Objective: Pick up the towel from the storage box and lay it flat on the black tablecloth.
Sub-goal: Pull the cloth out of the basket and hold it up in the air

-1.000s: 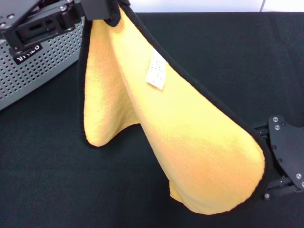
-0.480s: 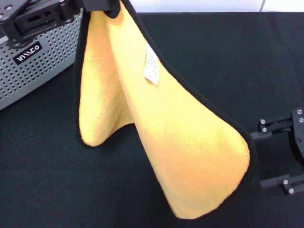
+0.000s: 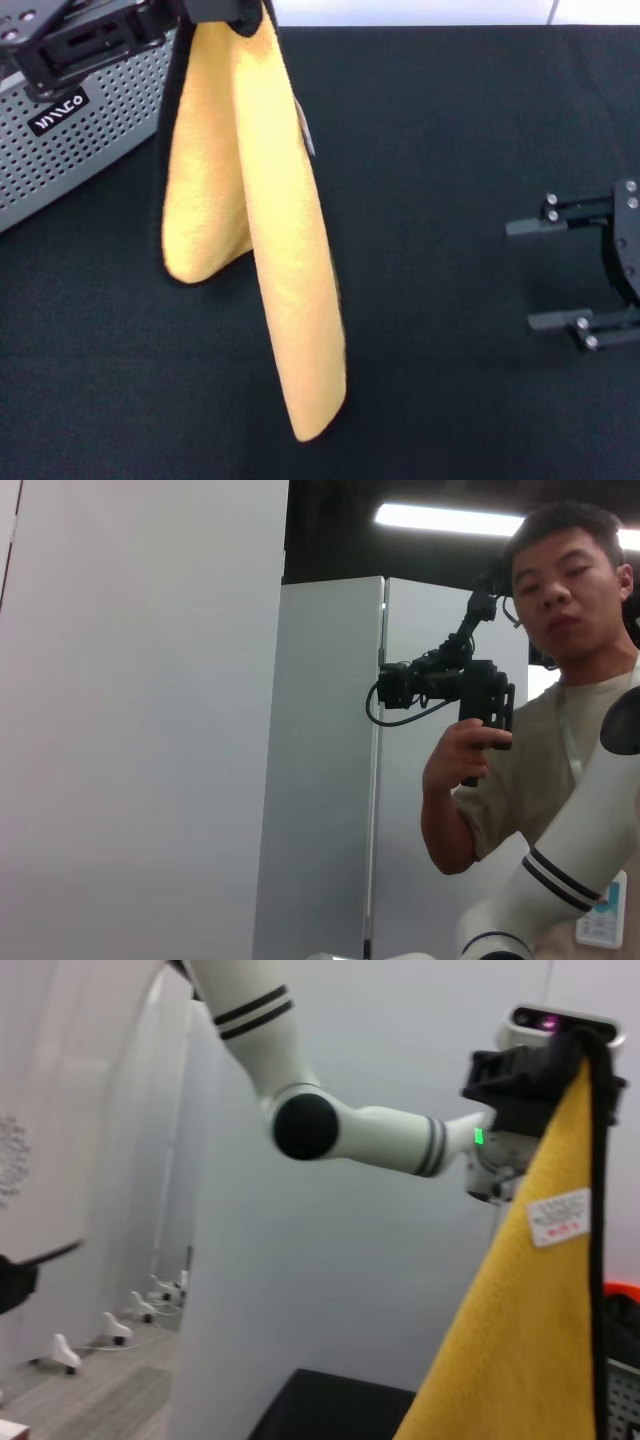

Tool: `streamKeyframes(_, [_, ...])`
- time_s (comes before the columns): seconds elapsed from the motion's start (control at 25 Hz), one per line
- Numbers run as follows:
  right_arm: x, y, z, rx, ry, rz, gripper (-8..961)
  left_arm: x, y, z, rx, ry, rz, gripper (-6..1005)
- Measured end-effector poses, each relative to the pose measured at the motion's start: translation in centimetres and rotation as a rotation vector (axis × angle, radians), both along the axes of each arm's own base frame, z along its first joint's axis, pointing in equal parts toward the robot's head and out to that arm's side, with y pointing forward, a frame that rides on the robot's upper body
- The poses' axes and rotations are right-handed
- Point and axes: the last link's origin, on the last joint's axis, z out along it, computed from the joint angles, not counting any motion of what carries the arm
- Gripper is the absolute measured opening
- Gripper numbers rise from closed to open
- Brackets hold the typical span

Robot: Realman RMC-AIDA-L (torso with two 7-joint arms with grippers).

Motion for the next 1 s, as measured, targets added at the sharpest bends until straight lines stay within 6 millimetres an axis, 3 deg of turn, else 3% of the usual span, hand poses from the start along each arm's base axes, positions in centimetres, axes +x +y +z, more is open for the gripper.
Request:
streamKeyframes(0.52, [-0.1,1.8,-2.5,0.105,0.001,-0.126,630,0.7,-0.4,-1.0,-0.045,0.041,-0.053,8])
streamKeyframes(1.0, [0.5,3.0,-8.0,0.196,-0.167,-0.192,630,4.3,-2.2,-2.1,-0.079,0.067,-0.227,8])
